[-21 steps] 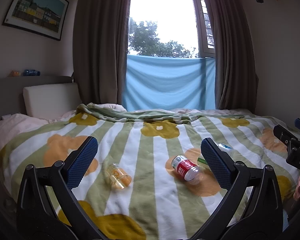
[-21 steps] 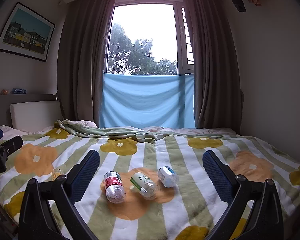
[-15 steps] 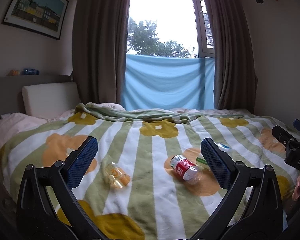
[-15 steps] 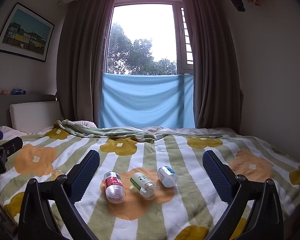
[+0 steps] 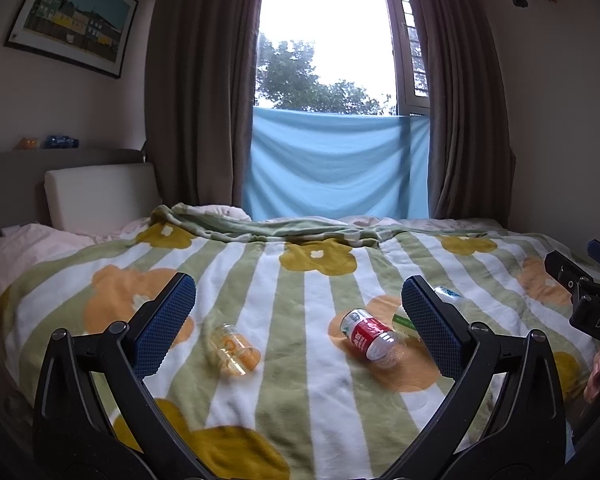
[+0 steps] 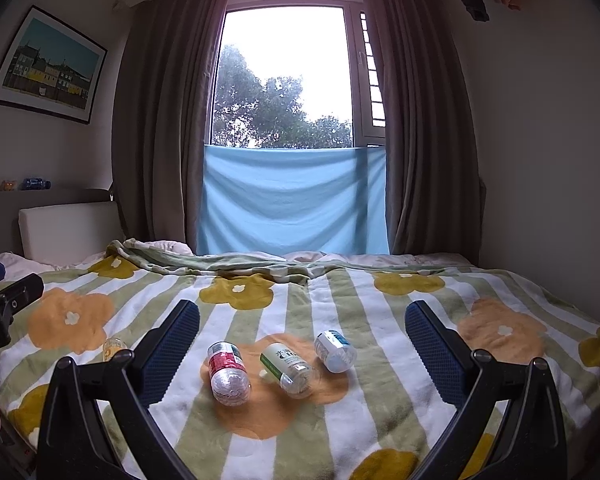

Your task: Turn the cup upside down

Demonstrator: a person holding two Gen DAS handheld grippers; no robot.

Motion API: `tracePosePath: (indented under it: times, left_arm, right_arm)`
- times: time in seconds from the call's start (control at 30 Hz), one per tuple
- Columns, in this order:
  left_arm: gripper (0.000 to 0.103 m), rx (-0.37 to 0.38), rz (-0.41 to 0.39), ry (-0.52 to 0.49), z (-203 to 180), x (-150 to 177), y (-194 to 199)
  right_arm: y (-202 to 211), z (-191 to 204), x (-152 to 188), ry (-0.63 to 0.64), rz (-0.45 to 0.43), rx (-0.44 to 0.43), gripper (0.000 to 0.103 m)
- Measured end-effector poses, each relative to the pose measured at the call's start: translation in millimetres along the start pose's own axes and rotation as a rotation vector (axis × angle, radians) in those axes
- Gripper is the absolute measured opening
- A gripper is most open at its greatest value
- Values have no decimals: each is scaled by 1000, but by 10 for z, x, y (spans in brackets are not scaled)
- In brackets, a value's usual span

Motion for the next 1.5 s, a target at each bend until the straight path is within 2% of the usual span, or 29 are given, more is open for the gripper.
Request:
tracePosePath:
  times: [0.87,1.2,1.37,1.5]
  left_arm:
    - [103,4,3,3,3,9,6]
    - [103,2,3,2,6,14,11]
    - [103,-14,7,5,125,7,-21]
    - [103,-39,16,7,320,21,-69]
  right_arm:
    - [3,23,5,3,2,-1,103]
    - [-38,158,-8,22,13,-22,103]
    - [-200,355,-30,34,45,-85,103]
    - [-500,713,-72,64,93,-205,103]
Point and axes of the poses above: each gripper's, at about its wrist camera, not at the fingertips, and y roughly against the way its jaws point, z to its left, x to its underside, the point moved 8 cm from there along -y, roughly the way its jaws point, and after that the axes turned 10 degrees about -z, right-handed, at the moved point
